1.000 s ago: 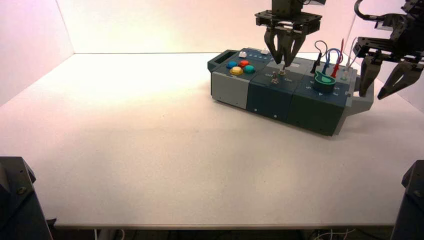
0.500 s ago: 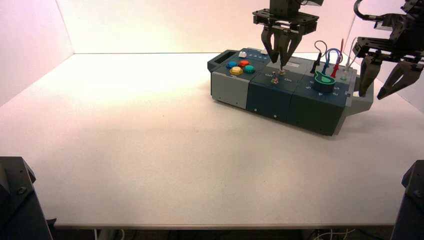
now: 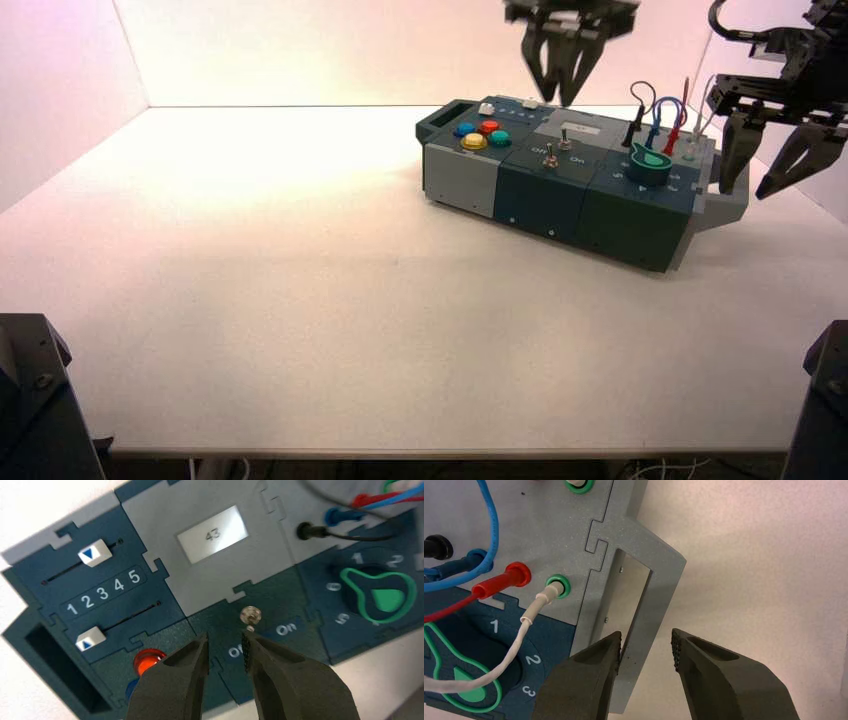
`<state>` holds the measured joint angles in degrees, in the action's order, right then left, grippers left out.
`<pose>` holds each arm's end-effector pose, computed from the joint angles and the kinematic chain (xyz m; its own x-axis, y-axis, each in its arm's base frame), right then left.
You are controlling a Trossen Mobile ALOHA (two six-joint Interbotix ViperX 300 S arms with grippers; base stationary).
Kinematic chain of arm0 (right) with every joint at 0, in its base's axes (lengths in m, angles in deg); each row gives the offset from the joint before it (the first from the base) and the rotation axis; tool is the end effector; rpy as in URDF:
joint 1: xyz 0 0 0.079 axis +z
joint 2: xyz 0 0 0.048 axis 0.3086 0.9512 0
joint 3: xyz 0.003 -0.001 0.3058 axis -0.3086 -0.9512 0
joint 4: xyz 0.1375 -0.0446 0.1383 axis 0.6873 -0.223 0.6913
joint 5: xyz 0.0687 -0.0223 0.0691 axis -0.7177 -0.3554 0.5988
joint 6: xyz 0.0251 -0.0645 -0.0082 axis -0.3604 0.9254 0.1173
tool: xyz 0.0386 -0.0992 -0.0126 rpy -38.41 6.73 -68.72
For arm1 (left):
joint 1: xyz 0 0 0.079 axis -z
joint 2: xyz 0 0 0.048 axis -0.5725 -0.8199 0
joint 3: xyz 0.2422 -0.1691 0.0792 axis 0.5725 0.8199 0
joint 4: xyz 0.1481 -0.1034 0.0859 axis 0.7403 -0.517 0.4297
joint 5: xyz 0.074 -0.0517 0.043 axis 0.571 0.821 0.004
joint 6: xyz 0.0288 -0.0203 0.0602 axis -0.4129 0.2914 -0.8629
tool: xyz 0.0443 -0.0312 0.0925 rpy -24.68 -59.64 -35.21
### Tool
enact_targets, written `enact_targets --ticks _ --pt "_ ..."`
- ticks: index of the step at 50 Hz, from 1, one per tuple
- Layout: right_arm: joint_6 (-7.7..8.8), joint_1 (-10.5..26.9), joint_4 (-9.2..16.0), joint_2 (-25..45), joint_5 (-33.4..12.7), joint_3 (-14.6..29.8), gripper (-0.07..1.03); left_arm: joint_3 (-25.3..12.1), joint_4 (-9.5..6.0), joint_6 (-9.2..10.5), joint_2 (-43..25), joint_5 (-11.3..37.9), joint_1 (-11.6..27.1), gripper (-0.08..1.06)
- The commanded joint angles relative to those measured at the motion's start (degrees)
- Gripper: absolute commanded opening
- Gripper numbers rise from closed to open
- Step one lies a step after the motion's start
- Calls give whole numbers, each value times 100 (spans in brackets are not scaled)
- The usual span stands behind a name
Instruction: Flip the top switch off with the left gripper.
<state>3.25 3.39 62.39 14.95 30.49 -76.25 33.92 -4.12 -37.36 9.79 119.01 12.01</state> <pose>0.2937 -0.0640 0.0248 0.1030 0.0435 -0.9937 0.2540 0.9648 0.0686 0.3994 -0.4447 0.0868 0.0282 -0.1285 -0.9913 0.8581 0.5118 -0.0419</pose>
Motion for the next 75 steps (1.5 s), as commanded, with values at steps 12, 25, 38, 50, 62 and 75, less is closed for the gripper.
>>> enact_targets --ticks 12,25,38,50,62,75 --pt "44 9 0 -352 18 79 54 -932 26 26 809 563 105 37" --pt "44 9 9 -431 18 70 54 -501 53 9 1705 624 44 37" --pt "44 114 0 -580 -18 35 54 932 114 -53 2874 272 -26 37" --pt "53 457 -35 -1213 -185 -123 54 4597 378 -9 5106 -1960 -158 37" --pt "88 940 -70 -1969 -642 -149 54 7418 325 193 6759 -3393 -809 37" --pt "149 2865 -114 -2619 -853 -185 54 8297 255 211 7198 -3542 -1292 37"
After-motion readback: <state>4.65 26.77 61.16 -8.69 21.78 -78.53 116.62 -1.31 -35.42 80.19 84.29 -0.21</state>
